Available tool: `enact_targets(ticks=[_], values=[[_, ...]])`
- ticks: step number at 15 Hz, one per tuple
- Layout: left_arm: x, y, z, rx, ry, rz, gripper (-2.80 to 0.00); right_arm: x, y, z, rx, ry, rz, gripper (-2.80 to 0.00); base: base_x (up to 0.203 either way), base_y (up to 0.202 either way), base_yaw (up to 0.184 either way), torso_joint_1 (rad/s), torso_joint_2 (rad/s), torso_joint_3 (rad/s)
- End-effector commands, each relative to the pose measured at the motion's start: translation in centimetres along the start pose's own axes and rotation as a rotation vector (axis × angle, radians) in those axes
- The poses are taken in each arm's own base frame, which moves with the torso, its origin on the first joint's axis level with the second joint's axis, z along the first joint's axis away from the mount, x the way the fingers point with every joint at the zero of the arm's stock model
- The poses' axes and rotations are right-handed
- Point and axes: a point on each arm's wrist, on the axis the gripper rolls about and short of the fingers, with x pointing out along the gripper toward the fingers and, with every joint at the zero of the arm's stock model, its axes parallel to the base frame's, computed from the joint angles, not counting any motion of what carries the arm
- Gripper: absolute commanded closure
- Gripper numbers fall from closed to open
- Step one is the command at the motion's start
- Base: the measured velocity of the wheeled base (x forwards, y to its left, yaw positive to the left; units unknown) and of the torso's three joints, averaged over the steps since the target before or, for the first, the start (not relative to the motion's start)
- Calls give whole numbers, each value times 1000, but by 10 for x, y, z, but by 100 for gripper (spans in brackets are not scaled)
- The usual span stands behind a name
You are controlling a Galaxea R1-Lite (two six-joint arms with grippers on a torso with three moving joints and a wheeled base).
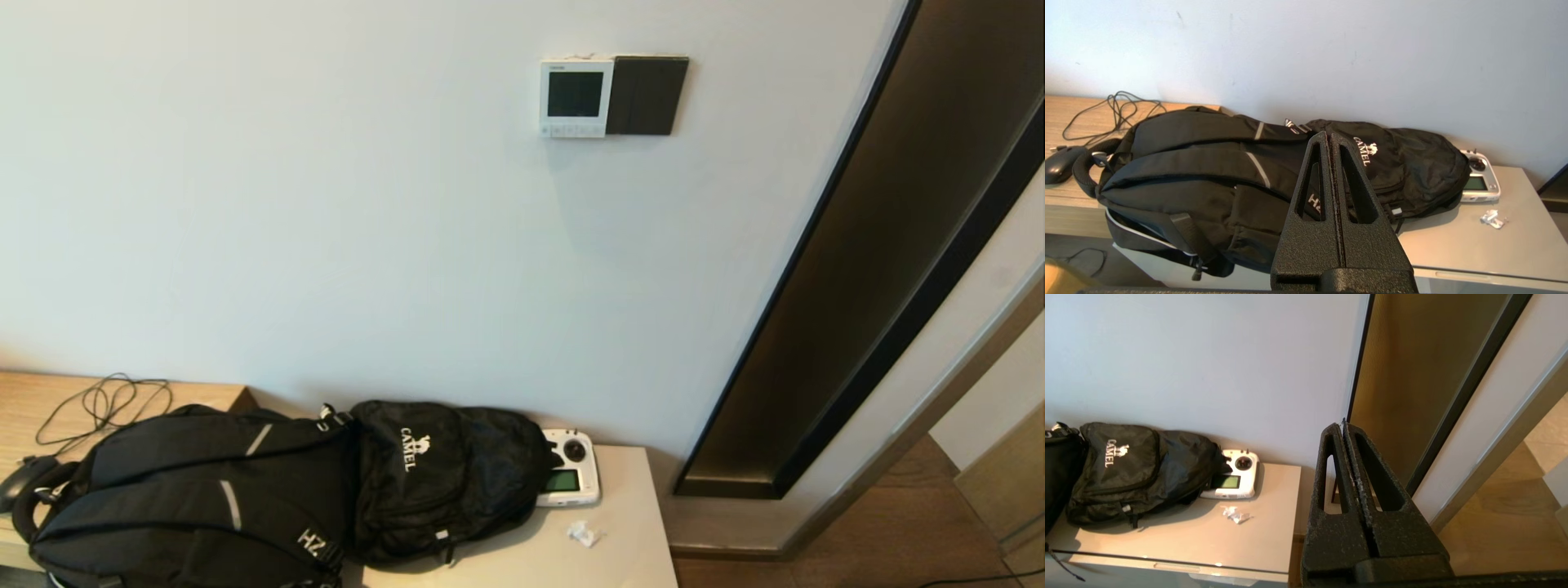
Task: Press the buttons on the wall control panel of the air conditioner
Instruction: Turn on the central air conditioner
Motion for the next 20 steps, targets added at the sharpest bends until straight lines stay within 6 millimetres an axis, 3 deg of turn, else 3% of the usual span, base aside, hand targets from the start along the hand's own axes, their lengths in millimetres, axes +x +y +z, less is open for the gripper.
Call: enact_targets(ticks=[1, 7, 15, 17, 20], values=[[0, 0, 0, 1, 0, 0, 0, 13, -2, 14, -1, 34, 8, 0, 0, 0, 0, 0, 0, 0], [0, 0, 0, 1, 0, 1, 0, 33, -5, 27, -14, 22, 3, 0, 0, 0, 0, 0, 0, 0], [0, 0, 0, 0, 0, 1, 0, 40, -6, 30, -16, 36, 6, 0, 0, 0, 0, 0, 0, 0], [0, 0, 0, 0, 0, 1, 0, 49, -7, 35, -18, 34, 7, 0, 0, 0, 0, 0, 0, 0], [0, 0, 0, 0, 0, 1, 0, 80, -10, 43, -19, 41, 7, 0, 0, 0, 0, 0, 0, 0]])
